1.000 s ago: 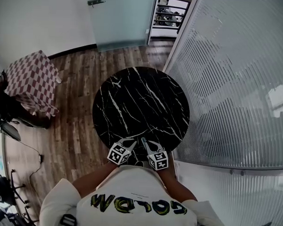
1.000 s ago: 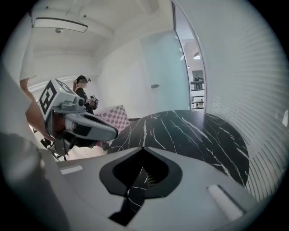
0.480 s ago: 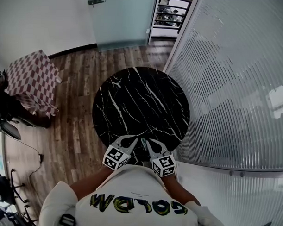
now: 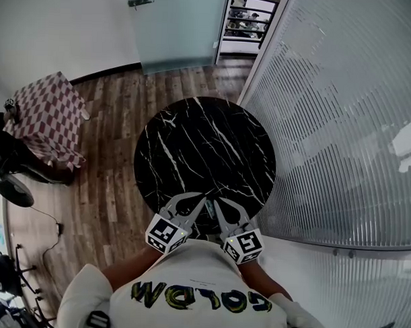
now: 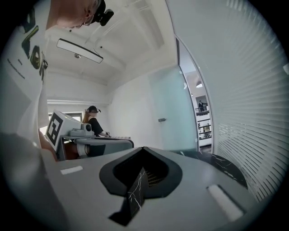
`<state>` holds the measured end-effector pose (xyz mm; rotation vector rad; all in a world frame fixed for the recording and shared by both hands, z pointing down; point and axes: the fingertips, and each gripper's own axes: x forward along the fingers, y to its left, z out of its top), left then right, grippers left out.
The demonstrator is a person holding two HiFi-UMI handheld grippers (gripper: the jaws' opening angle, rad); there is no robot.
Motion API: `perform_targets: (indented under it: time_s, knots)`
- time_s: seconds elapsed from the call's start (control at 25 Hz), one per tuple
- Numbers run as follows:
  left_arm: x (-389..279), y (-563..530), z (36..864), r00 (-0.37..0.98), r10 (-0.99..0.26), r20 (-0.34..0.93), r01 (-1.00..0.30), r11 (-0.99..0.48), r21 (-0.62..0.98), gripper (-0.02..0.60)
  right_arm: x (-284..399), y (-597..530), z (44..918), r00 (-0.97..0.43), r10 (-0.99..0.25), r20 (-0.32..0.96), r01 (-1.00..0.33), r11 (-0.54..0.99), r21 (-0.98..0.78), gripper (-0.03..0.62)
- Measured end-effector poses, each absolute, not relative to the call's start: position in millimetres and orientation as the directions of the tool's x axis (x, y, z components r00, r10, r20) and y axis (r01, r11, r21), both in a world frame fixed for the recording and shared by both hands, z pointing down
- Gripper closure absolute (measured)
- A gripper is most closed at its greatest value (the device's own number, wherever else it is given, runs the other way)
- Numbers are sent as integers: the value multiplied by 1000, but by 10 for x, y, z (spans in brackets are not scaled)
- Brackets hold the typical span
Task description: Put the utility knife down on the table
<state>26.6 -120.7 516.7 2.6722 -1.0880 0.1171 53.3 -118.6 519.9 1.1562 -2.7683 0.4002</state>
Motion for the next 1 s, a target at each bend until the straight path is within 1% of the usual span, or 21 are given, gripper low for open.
perform_targets:
  time_s: [0.2,0.32,1.0]
  knots:
    - [262,-1212,4828,714,-695,88,-697,-693,185,580,529,-1167,4836,-706,-695,137,-708,690,-151,592]
    - [255,-1228,4698,712,-700,54,-697,-696,174,580,521,-1179,4695,-705,-699,116,-709,692,-138,592]
    - [188,-1202,4552,715,-699,30,-694,-704,150,580,462,-1142,4471,-698,-712,81,-716,691,-99,592]
